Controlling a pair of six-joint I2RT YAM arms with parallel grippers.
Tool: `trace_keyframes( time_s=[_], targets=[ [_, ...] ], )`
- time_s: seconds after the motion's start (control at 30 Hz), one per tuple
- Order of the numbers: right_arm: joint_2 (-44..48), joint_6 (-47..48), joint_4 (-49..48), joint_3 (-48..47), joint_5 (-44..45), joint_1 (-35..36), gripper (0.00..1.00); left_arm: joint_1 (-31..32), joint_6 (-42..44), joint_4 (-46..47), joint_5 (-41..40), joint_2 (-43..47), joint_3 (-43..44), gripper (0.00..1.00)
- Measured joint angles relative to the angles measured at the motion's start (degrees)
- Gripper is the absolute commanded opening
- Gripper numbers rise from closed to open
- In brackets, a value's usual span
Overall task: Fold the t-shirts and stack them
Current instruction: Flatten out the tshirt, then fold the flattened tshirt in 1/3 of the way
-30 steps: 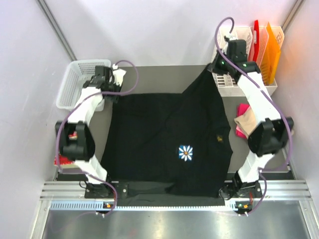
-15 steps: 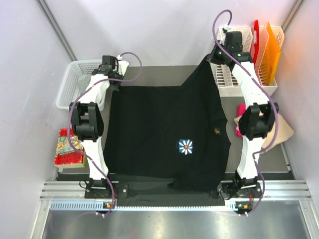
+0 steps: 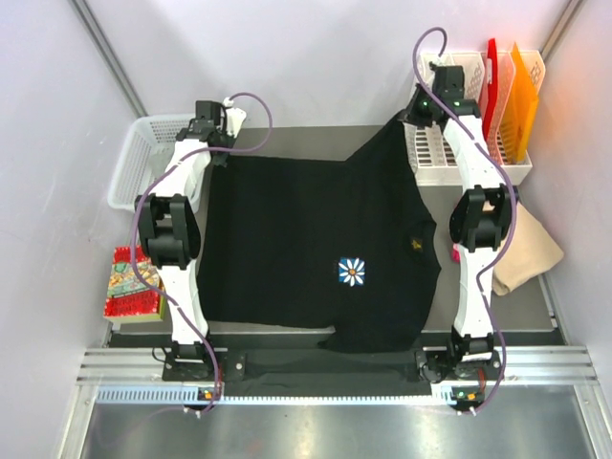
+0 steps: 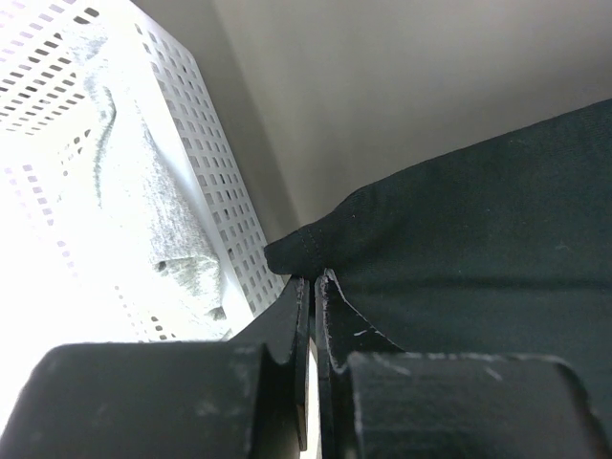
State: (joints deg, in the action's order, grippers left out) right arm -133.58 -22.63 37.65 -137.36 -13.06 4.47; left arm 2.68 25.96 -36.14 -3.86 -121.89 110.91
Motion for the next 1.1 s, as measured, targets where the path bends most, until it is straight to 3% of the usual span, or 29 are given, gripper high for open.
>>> trace_keyframes(
  time_s=[0.4,1.1],
  targets=[
    [0.0,-1.6,0.2,-5.3,-4.7,-0.3,0.00,-1.0,1.0,0.5,-0.1,0.0,0.4,0.00],
    [20.6,2.7,9.1,17.3,1.3,3.1,0.00,-1.2,5.5,0.0,5.1,15.5,-15.7,0.00]
  ],
)
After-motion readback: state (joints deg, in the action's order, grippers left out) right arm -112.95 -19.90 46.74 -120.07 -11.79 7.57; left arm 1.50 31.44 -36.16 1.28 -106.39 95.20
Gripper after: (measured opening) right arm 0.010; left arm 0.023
